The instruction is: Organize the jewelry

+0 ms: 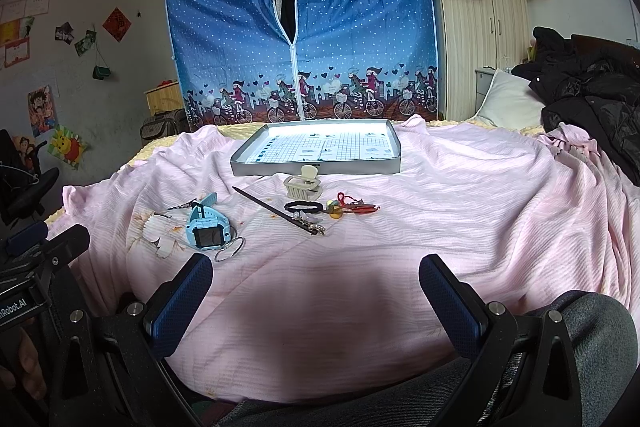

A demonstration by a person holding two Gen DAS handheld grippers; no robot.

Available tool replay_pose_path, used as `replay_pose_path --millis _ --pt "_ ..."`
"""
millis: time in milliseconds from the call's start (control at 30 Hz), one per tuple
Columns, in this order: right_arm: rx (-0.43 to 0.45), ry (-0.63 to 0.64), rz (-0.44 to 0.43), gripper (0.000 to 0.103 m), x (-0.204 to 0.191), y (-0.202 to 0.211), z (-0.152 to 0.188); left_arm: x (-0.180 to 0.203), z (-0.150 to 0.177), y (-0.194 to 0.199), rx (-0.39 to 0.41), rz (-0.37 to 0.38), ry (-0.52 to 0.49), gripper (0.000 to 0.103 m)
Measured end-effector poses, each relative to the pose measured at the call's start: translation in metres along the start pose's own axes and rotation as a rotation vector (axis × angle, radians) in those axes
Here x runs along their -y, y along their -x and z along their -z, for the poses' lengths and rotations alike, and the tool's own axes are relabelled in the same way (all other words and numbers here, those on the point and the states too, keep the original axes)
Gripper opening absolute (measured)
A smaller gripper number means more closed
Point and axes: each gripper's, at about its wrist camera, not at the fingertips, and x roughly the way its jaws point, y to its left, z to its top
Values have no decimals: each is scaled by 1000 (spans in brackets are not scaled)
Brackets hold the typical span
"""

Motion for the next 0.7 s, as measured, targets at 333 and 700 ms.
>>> replay_pose_path --millis 333,700 --pt "-10 -20 -5 103 2 -1 4 -9 5 -6 -55 3 32 101" --pt "-99 -176 -163 103 32 -20 -5 -14 -23 -44 -222 156 14 101"
